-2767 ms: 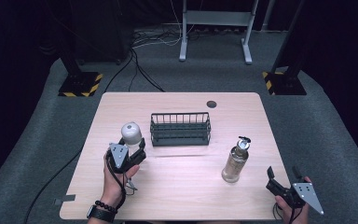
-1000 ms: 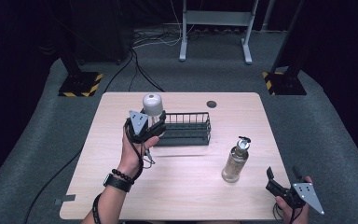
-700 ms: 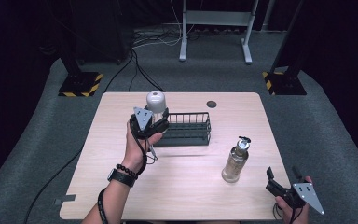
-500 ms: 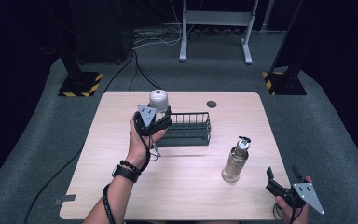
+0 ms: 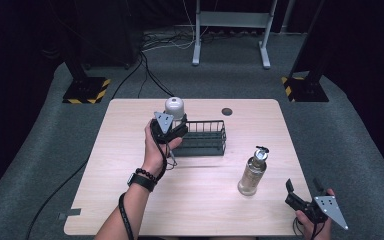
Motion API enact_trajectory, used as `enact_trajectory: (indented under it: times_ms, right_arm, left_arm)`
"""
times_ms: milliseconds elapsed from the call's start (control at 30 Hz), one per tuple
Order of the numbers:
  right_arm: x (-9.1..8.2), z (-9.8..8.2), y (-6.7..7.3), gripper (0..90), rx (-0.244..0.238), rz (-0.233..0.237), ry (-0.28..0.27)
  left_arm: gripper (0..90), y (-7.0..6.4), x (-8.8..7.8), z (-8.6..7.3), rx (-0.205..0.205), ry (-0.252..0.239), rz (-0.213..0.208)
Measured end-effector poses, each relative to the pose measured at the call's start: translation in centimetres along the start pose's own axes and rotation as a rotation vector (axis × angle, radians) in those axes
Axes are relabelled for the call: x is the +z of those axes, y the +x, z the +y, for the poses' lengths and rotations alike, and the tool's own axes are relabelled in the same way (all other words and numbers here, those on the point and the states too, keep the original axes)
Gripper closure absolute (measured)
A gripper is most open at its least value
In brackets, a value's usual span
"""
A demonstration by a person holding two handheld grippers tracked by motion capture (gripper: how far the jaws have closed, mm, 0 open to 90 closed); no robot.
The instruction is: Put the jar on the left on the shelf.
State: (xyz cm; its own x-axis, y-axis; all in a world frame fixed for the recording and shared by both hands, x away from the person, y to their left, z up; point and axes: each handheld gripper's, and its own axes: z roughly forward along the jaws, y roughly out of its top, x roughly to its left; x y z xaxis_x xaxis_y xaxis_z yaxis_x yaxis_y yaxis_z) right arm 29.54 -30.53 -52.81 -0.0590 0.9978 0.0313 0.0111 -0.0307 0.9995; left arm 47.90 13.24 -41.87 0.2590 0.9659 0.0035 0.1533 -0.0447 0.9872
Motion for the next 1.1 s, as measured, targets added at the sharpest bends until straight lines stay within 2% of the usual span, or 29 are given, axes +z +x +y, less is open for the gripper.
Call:
enact_trajectory:
  times_ms: [1100]
  right_arm:
    - [0.0,0.0,0.1,6.8,-0.002,-0.007,0.002]
  left_arm:
    - [29.7,0.3,0.8,-2.5,-0.013,0.062,0.025]
